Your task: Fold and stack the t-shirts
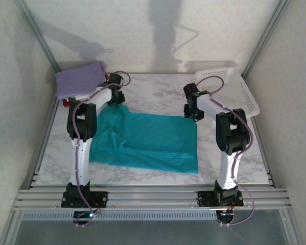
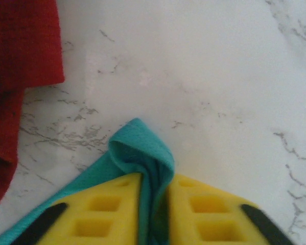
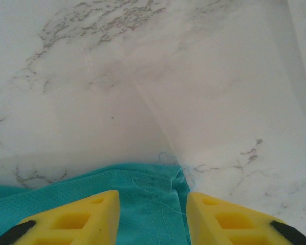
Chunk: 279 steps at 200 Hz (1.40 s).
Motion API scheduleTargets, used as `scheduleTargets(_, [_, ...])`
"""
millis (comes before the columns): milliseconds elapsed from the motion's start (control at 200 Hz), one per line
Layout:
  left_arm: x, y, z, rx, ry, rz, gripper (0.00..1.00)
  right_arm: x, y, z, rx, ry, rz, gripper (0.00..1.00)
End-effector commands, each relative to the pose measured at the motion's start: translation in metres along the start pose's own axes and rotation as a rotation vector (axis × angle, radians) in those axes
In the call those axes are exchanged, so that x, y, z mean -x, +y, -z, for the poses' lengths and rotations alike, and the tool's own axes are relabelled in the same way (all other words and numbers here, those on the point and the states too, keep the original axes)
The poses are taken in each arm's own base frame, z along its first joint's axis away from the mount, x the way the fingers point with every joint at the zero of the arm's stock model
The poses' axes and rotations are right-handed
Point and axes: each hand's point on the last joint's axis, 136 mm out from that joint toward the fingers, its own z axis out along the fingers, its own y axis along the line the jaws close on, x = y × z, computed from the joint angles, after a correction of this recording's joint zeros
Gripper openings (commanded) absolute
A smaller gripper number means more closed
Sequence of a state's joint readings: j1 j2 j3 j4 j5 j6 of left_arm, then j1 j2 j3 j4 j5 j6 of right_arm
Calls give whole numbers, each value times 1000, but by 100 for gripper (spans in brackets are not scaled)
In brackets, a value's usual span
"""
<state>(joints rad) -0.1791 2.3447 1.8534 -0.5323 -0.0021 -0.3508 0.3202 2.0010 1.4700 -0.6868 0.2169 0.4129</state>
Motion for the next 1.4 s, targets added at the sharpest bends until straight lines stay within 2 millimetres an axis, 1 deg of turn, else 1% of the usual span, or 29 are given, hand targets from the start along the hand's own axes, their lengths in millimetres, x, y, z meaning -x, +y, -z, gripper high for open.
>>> scheduleTargets(0, [-32, 11, -13, 68, 99, -38, 9, -1, -4, -12, -16, -15, 1, 40])
scheduleTargets(45, [-31, 11, -11, 69, 93, -37, 5, 0, -4, -14, -14, -31, -4, 39])
scheduleTargets(145, [-27, 10, -7, 68, 82, -39, 0, 0, -9, -18, -37, -53, -9, 38])
scheduleTargets(275, [-23, 9, -1, 64, 69, -40, 0, -4, -13, -24, -52, -65, -11, 37])
scheduleTargets(330, [-20, 9, 2, 62, 61, -41, 0, -6, -14, -26, -54, -68, -8, 34])
scheduleTargets(390, [-16, 9, 8, 60, 48, -41, 0, -9, -15, -28, -52, -68, -7, 28])
scheduleTargets(571, [1, 9, 31, 63, -10, -42, 0, -9, -17, -15, -44, -102, 8, 6])
scheduleTargets(656, [9, 9, 44, 54, -34, -36, 0, -8, -18, -6, -40, -117, 12, 0])
scheduleTargets(726, [14, 10, 53, 51, -51, -32, 0, -9, -18, 0, -30, -121, 16, 0])
scheduleTargets(861, [18, 9, 68, 35, -71, -27, 0, -17, -17, 11, -17, -118, 17, 0])
scheduleTargets(981, [17, 9, 82, 21, -78, -20, 0, -25, -19, 21, -21, -116, 23, 0])
scheduleTargets(1166, [16, 14, 113, 8, -107, -6, 0, -41, -21, 41, -13, -122, 11, 0])
scheduleTargets(1272, [8, 21, 127, 10, -109, 5, 0, -52, -21, 47, -5, -108, 0, 0])
scheduleTargets(1392, [-13, 26, 133, -2, -95, 13, 0, -70, -23, 48, -12, -86, -12, 0])
